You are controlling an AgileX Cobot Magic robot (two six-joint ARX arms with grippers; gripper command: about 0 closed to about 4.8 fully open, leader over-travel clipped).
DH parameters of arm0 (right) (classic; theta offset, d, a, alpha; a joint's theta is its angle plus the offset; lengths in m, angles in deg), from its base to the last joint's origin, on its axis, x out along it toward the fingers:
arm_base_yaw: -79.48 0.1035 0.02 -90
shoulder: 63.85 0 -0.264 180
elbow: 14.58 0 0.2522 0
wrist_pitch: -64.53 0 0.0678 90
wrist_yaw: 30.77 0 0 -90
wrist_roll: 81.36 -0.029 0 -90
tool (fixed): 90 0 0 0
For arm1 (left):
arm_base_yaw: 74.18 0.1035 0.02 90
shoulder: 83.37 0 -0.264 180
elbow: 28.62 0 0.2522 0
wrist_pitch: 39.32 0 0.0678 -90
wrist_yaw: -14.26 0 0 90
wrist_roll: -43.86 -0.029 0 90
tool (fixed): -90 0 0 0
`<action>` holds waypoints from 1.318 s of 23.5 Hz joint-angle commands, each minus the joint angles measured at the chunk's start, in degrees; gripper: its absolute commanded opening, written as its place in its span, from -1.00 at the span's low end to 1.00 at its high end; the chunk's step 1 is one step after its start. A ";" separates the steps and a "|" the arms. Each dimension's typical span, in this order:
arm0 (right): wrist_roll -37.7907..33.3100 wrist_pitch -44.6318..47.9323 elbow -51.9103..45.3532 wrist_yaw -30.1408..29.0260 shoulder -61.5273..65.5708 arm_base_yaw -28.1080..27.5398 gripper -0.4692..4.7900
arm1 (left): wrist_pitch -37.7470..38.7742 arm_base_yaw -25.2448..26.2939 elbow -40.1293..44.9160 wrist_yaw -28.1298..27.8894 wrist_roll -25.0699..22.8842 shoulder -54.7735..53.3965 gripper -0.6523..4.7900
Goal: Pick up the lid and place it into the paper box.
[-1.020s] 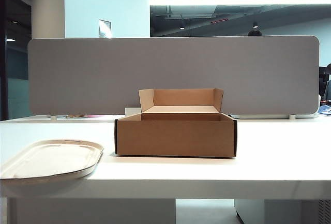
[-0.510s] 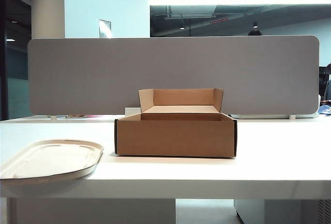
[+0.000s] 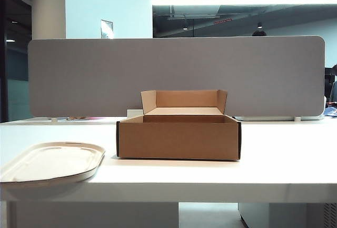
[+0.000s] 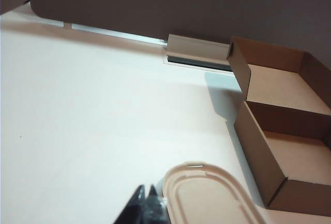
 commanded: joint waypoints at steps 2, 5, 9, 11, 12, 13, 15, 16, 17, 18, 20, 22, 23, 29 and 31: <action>-0.17 1.07 -0.33 -0.37 -0.09 -0.04 -0.83 | 1.46 -0.07 -2.40 0.31 2.62 -2.40 -0.78; -0.17 1.09 -0.33 -0.37 -0.09 -0.02 -0.83 | 3.85 -0.07 -5.05 1.14 7.37 -6.75 -0.78; -0.33 1.07 -0.33 -0.39 -0.09 -0.02 -0.83 | 4.57 -0.07 -7.78 5.81 10.19 -13.51 -0.78; -1.66 1.07 -0.33 -0.37 -0.09 -0.02 -0.83 | 4.59 -0.07 -9.11 9.81 10.25 -18.16 -0.78; -1.64 1.07 -0.33 -0.37 -0.09 -0.02 -0.83 | 4.61 -0.07 -9.31 10.64 10.82 -19.41 -0.78; -1.66 1.05 -0.33 -0.37 -0.09 -0.02 -0.83 | 4.66 -0.07 -9.31 11.02 12.55 -20.81 -0.78; -1.64 1.05 -0.33 -0.35 -0.09 -0.02 -0.83 | 5.38 -0.07 -9.31 11.26 15.43 -23.02 -0.78; -1.64 1.05 -0.33 -0.37 -0.09 -0.02 -0.83 | 5.92 -0.07 -9.31 11.28 16.61 -24.57 -0.78; -1.66 1.03 -0.33 -0.37 -0.09 -0.02 -0.83 | 6.27 -0.07 -9.31 11.23 17.31 -25.88 -0.78; -1.66 1.01 -0.33 -0.39 -0.09 -0.02 -0.83 | 6.75 -0.07 -9.29 11.34 18.29 -28.52 -0.78; -1.64 1.03 -0.33 -0.37 -0.09 -0.02 -0.83 | 7.04 -0.07 -9.29 11.41 20.48 -31.54 -0.77; -1.66 1.01 -0.33 -0.37 -0.09 -0.02 -0.83 | 7.34 -0.07 -9.29 11.82 23.17 -34.42 -0.76; -1.66 1.01 -0.33 -0.39 -0.09 -0.02 -0.83 | 7.50 -0.07 -9.29 11.87 24.30 -35.54 -0.76; -1.64 0.98 -0.33 -0.37 -0.09 -0.02 -0.83 | 9.20 -0.07 -9.22 17.53 28.26 -40.79 -0.09; -1.64 0.96 -0.33 -0.37 -0.09 -0.04 -0.83 | 9.84 -0.07 -9.18 19.39 28.55 -41.70 -0.05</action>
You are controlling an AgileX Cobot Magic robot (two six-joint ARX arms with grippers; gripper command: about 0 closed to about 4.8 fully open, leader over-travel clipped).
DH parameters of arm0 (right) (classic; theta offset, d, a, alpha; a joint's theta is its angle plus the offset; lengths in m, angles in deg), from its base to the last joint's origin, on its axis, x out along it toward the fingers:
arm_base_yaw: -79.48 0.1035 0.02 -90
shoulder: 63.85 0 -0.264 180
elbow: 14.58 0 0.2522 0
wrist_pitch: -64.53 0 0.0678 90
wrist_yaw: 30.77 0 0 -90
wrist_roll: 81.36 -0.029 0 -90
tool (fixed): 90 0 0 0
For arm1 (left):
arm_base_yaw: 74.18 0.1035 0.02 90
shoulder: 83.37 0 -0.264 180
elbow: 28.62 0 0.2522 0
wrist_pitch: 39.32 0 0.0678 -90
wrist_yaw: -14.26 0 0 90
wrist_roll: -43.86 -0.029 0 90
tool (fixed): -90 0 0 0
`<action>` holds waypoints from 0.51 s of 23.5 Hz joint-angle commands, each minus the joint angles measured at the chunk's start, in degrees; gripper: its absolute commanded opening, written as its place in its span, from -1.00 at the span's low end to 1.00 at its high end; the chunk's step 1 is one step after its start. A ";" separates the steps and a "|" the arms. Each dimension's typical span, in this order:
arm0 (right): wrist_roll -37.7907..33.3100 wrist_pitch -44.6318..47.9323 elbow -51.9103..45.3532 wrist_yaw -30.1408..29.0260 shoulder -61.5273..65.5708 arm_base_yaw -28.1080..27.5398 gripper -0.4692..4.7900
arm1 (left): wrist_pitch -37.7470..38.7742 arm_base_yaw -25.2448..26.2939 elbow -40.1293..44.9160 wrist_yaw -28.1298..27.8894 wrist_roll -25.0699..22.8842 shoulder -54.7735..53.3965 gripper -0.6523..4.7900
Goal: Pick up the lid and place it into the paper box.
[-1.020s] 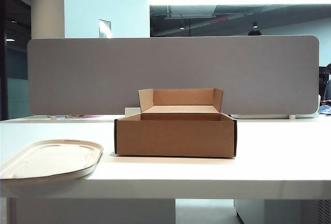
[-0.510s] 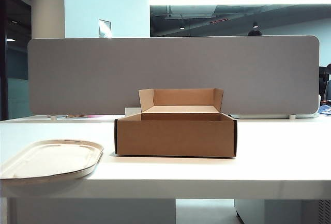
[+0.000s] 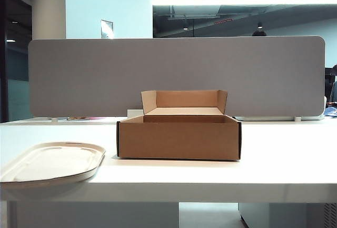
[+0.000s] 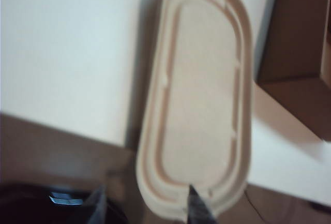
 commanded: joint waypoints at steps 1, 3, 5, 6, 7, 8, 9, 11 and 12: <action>-0.22 0.90 -0.33 -0.11 -0.09 -0.02 -0.83 | 1.18 -0.09 -0.17 3.43 1.73 -1.22 -0.05; -0.20 0.90 -0.33 -0.11 -0.09 -0.02 -0.83 | 2.01 -0.09 -0.15 3.26 1.99 -1.40 -0.05; -0.20 0.83 -0.33 -0.11 -0.09 -0.04 -0.83 | 2.19 -0.09 0.11 3.21 1.97 -1.40 -0.05; -0.20 0.81 -0.33 -0.11 -0.09 -0.04 -0.83 | 2.19 -0.09 0.28 3.17 1.97 -1.40 -0.05; -0.20 0.76 -0.33 -0.11 -0.09 -0.02 -0.83 | 1.81 -0.09 1.16 3.23 1.99 -1.40 -0.05; -0.20 0.74 -0.33 -0.09 -0.09 -0.04 -0.83 | 1.75 -0.09 1.62 3.26 2.01 -1.40 -0.04; -0.20 0.72 -0.33 -0.11 -0.09 -0.04 -0.83 | 1.77 -0.09 2.12 3.23 1.99 -1.40 0.00; -0.20 0.72 -0.33 -0.11 -0.09 -0.02 -0.83 | 1.55 -0.09 3.43 3.23 2.01 -1.40 0.08; -0.20 0.72 -0.33 -0.11 -0.09 -0.02 -0.83 | 0.13 -0.09 4.81 3.45 2.47 -1.38 0.08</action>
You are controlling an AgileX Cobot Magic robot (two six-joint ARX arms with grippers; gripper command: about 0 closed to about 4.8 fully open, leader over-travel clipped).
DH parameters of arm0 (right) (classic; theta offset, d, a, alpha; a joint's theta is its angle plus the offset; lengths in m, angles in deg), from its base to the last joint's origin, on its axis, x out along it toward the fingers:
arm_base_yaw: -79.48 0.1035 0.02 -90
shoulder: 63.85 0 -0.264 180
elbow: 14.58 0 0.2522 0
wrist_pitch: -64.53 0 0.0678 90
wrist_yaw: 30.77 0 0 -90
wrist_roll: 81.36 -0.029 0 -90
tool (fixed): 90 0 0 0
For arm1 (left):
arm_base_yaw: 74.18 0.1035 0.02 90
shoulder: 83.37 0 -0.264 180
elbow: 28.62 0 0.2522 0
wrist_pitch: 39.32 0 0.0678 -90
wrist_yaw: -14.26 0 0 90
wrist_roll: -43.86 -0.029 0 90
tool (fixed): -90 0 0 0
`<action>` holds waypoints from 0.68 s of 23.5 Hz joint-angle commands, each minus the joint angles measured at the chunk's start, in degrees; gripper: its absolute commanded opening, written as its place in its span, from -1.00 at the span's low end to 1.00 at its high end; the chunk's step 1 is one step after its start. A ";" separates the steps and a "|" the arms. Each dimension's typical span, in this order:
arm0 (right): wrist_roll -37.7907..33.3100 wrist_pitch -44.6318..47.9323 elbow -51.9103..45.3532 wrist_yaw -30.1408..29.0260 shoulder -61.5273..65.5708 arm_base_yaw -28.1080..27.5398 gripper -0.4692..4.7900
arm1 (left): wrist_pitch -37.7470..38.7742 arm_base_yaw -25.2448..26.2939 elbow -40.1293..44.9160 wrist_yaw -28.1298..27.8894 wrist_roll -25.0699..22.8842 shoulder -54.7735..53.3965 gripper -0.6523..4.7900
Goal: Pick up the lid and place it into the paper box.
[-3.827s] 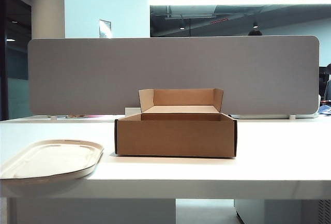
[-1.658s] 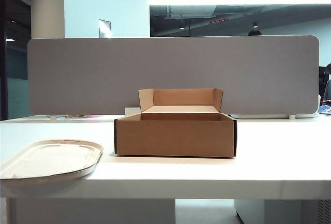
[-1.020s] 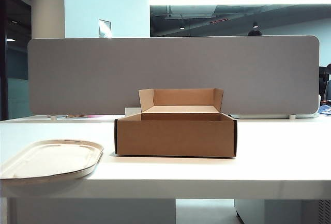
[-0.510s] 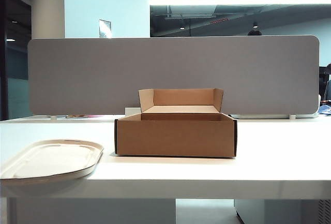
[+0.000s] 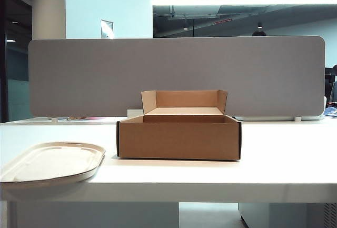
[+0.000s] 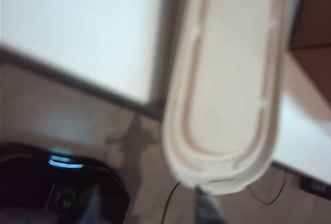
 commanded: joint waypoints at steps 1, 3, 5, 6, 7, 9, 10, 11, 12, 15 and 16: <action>-0.20 0.72 -0.33 -0.11 -0.09 -0.02 -0.83 | -3.21 -0.09 2.78 0.90 1.77 0.07 0.08; -0.20 0.52 -0.33 -0.09 -0.09 -0.04 -0.83 | -7.56 -0.11 4.76 2.89 4.28 0.07 0.08; -0.20 0.52 -0.35 -0.11 -0.09 -0.02 -0.83 | -10.69 -0.13 6.19 3.39 5.75 0.07 0.08; -0.17 0.52 -0.33 -0.09 -0.09 -0.02 -0.83 | -10.84 -0.13 6.43 3.17 5.95 0.04 0.08; -0.17 0.52 -0.33 -0.09 -0.09 -0.02 -0.83 | -10.91 -0.13 6.56 2.80 5.95 0.04 0.09; -0.17 0.52 -0.33 -0.11 -0.09 -0.04 -0.83 | -11.26 -0.13 6.60 2.12 5.99 0.04 0.08; -0.17 0.52 -0.33 -0.11 -0.09 -0.02 -0.83 | -11.78 -0.13 6.60 2.08 5.99 0.04 0.08; -0.17 0.50 -0.35 -0.11 -0.09 -0.02 -0.83 | -12.72 -0.13 6.60 2.08 6.12 0.04 0.08; -0.17 0.50 -0.35 -0.09 -0.09 -0.04 -0.83 | -13.53 -0.13 6.60 2.08 6.21 0.07 0.08; -0.17 0.50 -0.35 -0.09 -0.09 -0.04 -0.83 | -15.30 -0.13 6.60 1.05 6.19 0.04 0.08; -0.17 0.50 -0.35 -0.09 -0.09 -0.04 -0.83 | -15.54 -0.13 6.60 0.68 6.21 0.04 0.08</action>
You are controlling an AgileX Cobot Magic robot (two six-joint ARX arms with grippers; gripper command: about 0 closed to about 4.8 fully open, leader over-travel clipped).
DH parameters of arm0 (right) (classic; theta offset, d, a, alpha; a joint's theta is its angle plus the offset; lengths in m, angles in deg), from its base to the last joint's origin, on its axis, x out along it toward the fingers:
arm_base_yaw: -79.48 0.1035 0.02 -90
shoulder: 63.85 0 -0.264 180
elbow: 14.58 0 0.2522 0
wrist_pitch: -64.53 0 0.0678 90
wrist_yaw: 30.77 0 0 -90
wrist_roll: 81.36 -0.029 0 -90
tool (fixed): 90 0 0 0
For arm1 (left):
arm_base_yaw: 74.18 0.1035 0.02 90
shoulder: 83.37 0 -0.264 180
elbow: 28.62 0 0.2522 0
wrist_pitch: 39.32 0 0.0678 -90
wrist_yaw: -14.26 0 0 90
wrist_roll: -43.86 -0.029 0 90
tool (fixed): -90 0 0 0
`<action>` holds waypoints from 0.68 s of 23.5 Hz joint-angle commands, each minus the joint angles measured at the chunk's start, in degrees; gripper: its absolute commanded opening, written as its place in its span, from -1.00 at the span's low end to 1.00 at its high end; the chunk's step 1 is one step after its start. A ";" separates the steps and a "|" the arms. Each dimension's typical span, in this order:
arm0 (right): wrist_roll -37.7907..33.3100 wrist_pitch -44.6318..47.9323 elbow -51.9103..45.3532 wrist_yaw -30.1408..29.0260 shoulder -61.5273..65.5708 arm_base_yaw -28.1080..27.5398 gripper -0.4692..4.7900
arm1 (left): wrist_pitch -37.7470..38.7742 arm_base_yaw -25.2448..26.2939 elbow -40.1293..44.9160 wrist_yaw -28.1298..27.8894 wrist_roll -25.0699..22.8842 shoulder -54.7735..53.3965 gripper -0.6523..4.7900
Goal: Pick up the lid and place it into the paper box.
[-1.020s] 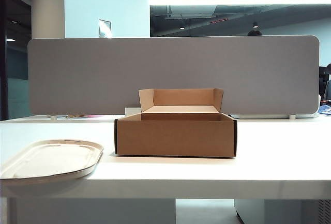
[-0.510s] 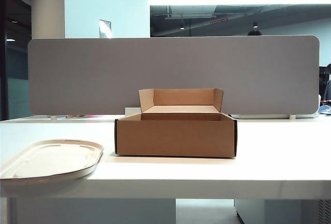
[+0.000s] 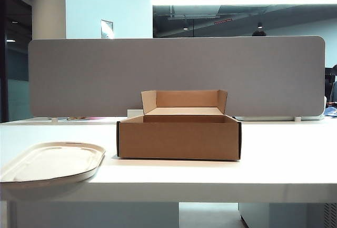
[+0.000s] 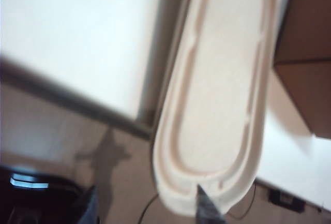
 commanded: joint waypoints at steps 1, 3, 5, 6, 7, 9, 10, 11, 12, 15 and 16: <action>-0.15 0.55 -0.35 -0.09 -0.09 -0.04 -0.83 | -2.21 -0.09 0.00 -1.66 0.04 0.04 0.08; -0.15 0.55 -0.33 -0.09 -0.09 -0.02 -0.83 | -2.23 -0.09 0.00 -1.81 1.05 0.04 0.08; -0.15 0.55 -0.35 -0.09 -0.09 -0.02 -0.83 | -2.23 -0.09 0.00 -1.86 0.85 0.04 0.08; -0.15 0.55 -0.33 -0.09 -0.09 -0.04 -0.83 | -2.23 -0.09 0.00 -1.86 0.85 0.04 0.08; -0.15 0.55 -0.33 -0.09 -0.09 -0.02 -0.83 | -2.25 -0.09 0.00 -1.81 0.85 0.02 0.08; -0.15 0.55 -0.33 -0.09 -0.09 -0.02 -0.83 | -2.21 -0.09 0.00 -1.25 0.90 0.04 0.08; -0.15 0.55 -0.35 -0.09 -0.09 -0.02 -0.83 | -2.19 -0.09 0.00 -0.28 0.90 0.04 0.08; -0.15 0.55 -0.35 -0.09 -0.09 -0.02 -0.83 | -2.19 -0.11 0.00 0.50 0.96 0.04 0.08; -0.15 0.55 -0.33 -0.09 -0.09 -0.02 -0.83 | -2.19 -0.22 -0.02 1.57 1.03 0.04 0.08; -0.15 0.55 -0.33 -0.09 -0.09 -0.02 -0.83 | -2.19 -1.03 -0.07 1.66 1.01 0.04 0.08; -0.15 0.55 -0.33 -0.11 -0.09 -0.02 -0.83 | -2.19 -1.31 -0.17 1.92 1.03 0.04 0.08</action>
